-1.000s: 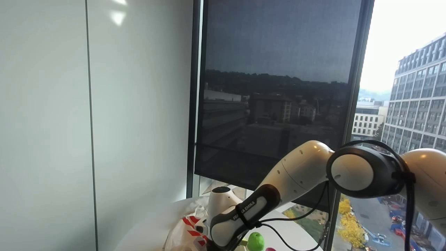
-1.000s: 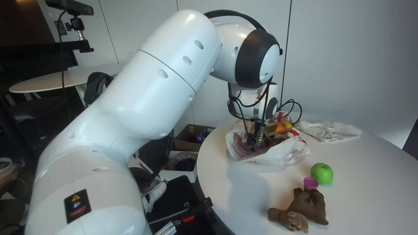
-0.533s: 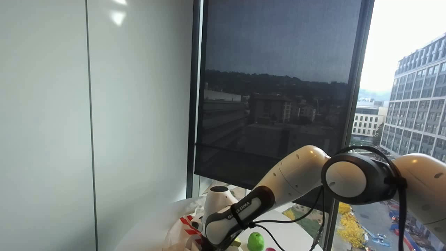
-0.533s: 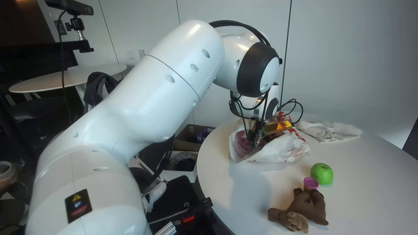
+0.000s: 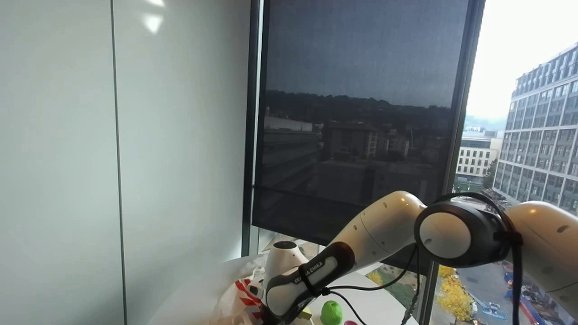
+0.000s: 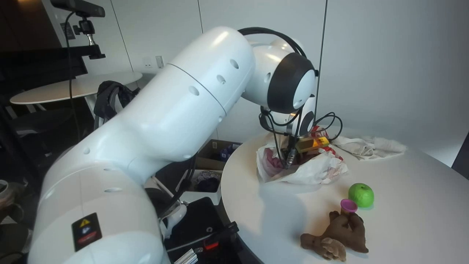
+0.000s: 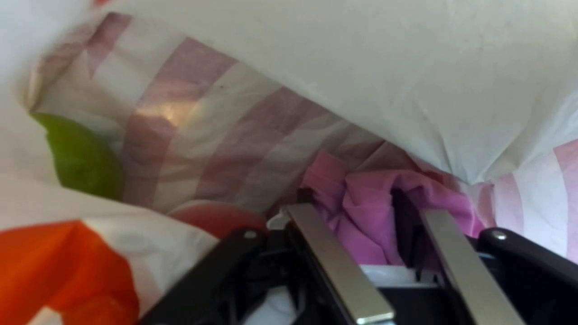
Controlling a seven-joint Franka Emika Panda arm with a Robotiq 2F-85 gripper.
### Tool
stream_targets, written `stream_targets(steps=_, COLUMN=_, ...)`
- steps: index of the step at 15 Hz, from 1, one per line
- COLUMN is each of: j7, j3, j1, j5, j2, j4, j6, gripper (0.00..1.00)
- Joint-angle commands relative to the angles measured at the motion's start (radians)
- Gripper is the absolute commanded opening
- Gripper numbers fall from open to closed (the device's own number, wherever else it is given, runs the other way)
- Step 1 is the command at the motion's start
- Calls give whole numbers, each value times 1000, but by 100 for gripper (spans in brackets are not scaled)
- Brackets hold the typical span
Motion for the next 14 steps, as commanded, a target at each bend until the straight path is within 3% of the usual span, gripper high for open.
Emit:
stream_targets(steps=1, j7=6, j3=13, j1=-9, j5=18, j2=-3, j4=15, j6=-5, gripper=16)
stream_targets(steps=4, j7=37, j3=-10, j1=2, j5=9, j2=-22, j4=5, j6=-40, gripper=11)
stream_targets(steps=8, j7=79, j3=-15, j1=0, j5=15, j2=-48, j4=3, j6=-138, gripper=18)
stream_targets(steps=14, j7=134, j3=-48, j1=30, j5=-32, j2=-136, j4=-13, j6=-234, gripper=16)
